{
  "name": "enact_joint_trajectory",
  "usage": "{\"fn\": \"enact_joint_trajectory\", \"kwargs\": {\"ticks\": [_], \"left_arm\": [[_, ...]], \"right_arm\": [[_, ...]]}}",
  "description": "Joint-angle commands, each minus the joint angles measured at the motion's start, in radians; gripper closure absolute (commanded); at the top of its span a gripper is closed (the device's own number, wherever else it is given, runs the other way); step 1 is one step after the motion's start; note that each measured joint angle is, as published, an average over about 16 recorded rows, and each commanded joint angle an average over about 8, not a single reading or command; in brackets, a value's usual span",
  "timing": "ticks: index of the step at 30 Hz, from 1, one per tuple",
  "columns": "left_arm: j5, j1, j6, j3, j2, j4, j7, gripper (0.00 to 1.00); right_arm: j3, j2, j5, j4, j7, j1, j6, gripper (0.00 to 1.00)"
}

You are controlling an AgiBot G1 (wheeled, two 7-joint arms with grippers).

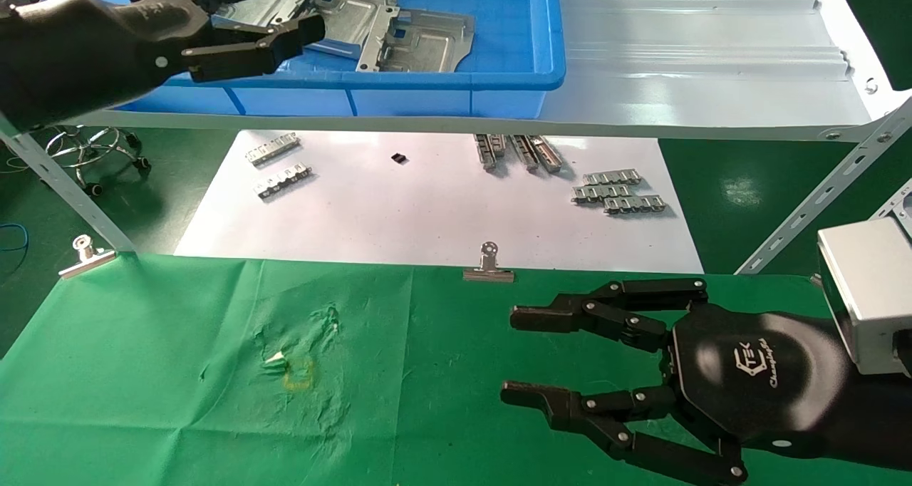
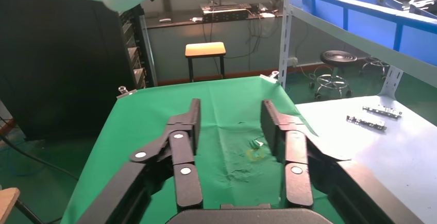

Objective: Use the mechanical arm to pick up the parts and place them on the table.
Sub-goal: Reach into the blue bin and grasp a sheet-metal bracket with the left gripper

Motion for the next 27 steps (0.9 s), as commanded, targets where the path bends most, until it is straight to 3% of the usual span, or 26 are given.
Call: {"fn": "enact_joint_trajectory", "kwargs": {"ticks": [1, 4, 7, 8, 12, 16, 27], "left_arm": [[0.039, -0.049, -0.024, 0.018, 0.025, 0.06, -0.002, 0.0], [0.097, -0.113, -0.046, 0.05, 0.056, 0.143, -0.014, 0.0], [0.151, -0.178, -0.065, 0.081, 0.089, 0.227, -0.03, 0.16], [0.168, -0.199, -0.07, 0.091, 0.1, 0.256, -0.035, 0.24], [0.217, -0.265, -0.09, 0.121, 0.144, 0.366, -0.039, 0.74], [0.245, -0.31, -0.104, 0.137, 0.181, 0.46, -0.023, 1.0], [0.267, -0.378, -0.138, 0.15, 0.262, 0.636, 0.045, 1.0]], "right_arm": [[0.0, 0.0, 0.0, 0.0, 0.0, 0.0, 0.0, 1.0], [0.0, 0.0, 0.0, 0.0, 0.0, 0.0, 0.0, 1.0], [0.0, 0.0, 0.0, 0.0, 0.0, 0.0, 0.0, 1.0], [0.0, 0.0, 0.0, 0.0, 0.0, 0.0, 0.0, 1.0], [0.0, 0.0, 0.0, 0.0, 0.0, 0.0, 0.0, 1.0], [0.0, 0.0, 0.0, 0.0, 0.0, 0.0, 0.0, 1.0], [0.0, 0.0, 0.0, 0.0, 0.0, 0.0, 0.0, 1.0]]}}
